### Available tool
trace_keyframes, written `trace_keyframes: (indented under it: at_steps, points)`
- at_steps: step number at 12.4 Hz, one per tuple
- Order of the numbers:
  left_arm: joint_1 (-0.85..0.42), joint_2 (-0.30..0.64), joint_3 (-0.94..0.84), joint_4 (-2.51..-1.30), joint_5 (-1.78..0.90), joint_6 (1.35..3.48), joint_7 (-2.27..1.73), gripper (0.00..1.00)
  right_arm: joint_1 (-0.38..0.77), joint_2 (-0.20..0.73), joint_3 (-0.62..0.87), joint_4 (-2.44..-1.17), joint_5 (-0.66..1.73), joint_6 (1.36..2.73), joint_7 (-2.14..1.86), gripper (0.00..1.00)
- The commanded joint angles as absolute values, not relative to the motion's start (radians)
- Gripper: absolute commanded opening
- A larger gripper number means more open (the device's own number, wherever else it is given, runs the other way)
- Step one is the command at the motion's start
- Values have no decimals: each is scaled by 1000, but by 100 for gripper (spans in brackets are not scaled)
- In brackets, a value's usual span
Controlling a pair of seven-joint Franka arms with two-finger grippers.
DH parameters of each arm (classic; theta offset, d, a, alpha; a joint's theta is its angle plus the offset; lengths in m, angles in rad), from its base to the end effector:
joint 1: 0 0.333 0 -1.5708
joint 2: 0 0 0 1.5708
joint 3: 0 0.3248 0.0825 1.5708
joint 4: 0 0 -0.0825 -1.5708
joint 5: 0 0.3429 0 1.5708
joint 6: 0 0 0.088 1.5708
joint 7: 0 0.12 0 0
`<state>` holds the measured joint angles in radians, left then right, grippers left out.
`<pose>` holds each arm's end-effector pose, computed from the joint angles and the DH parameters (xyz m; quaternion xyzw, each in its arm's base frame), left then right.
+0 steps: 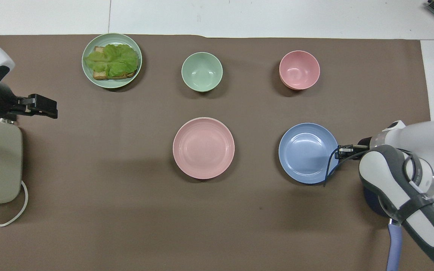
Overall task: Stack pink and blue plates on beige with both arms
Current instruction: 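Carry the blue plate with the right gripper onto the pink plate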
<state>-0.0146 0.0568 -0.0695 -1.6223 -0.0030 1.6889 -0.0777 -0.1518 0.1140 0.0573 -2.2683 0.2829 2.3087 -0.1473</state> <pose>0.5379 -0.0446 0.5785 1.0000 -0.0030 0.0047 0.0038 0.4932 -0.0386 0.3292 -0.9913 0.0725 0.0238 0.1076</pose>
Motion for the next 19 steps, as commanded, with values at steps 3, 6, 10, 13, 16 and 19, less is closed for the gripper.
trace_keyframes:
  at_steps: [3,6,10,13,16,19]
  points:
    - [-11,64,-74,-1606,12,1675,-66,100,-138,58,84,-2142,311,2127,-74,0]
    - [-11,64,-74,-1606,12,1675,-66,100,48,57,91,-2111,311,2146,148,0]
    - [-11,64,-74,-1606,12,1675,-66,100,245,135,91,-2045,311,2278,432,0]
    - [-11,64,-74,-1606,12,1675,-66,100,342,212,91,-1964,310,2279,600,0]
    - [-11,64,-74,-1606,12,1675,-66,100,380,245,91,-1960,292,2315,612,0]
    - [-11,64,-74,-1606,12,1675,-66,100,402,270,91,-1962,293,2327,612,0]
